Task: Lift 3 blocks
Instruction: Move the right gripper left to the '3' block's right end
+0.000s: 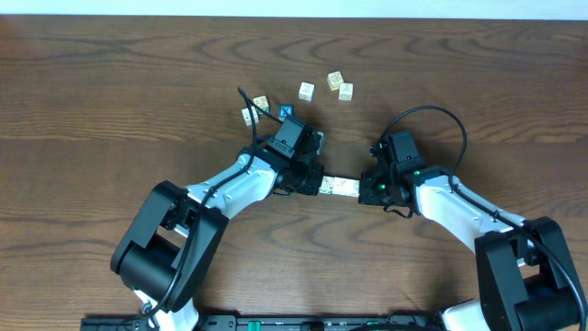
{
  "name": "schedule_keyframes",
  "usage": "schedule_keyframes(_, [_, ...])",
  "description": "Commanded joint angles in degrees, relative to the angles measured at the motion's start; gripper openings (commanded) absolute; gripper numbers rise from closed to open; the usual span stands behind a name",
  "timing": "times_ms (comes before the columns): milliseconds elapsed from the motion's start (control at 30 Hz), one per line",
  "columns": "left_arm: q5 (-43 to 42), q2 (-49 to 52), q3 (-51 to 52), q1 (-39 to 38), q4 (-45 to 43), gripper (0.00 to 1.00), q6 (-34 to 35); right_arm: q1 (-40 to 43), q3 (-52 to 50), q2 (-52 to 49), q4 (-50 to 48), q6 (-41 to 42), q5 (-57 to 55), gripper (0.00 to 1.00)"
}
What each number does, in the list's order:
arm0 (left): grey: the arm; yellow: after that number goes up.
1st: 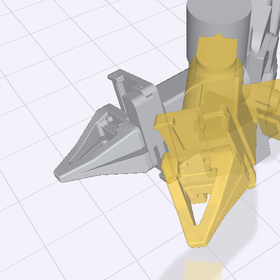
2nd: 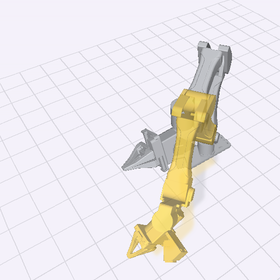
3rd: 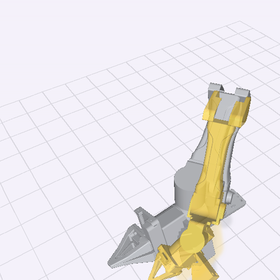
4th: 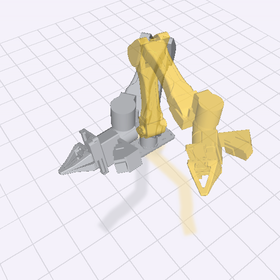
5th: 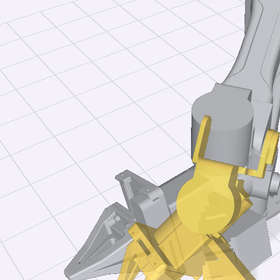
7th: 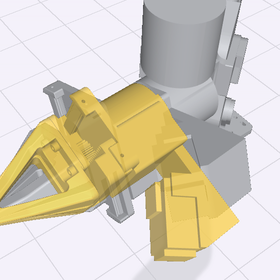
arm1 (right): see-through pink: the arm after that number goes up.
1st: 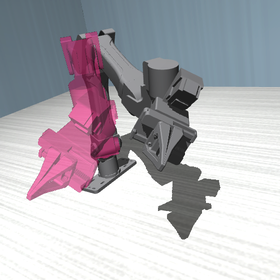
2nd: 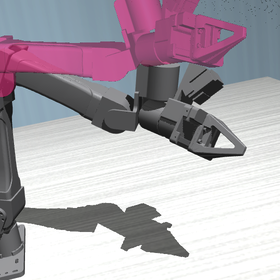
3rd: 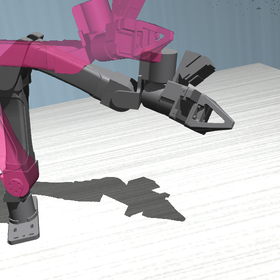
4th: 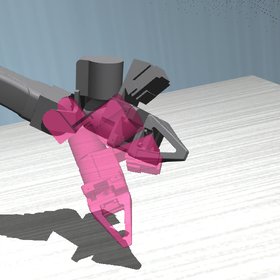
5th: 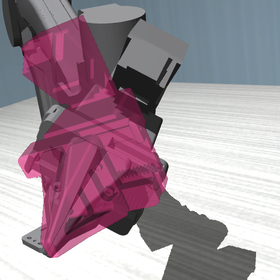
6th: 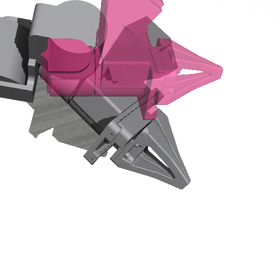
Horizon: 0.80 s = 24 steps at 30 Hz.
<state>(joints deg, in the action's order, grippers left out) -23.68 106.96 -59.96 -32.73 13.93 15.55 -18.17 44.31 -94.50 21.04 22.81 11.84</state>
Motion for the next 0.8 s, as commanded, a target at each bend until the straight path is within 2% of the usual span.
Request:
schedule_keyframes(0, [-0.52,0.55,-1.55,0.2,0.13,0.07,-0.96,-0.02,2.16,-0.55,1.01,-1.95,-1.14,0.01])
schedule_keyframes(767, [-1.88,0.55,-1.55,0.2,0.09,0.07,-0.96,-0.37,2.51,-0.55,0.13,-1.79,4.02,0.01])
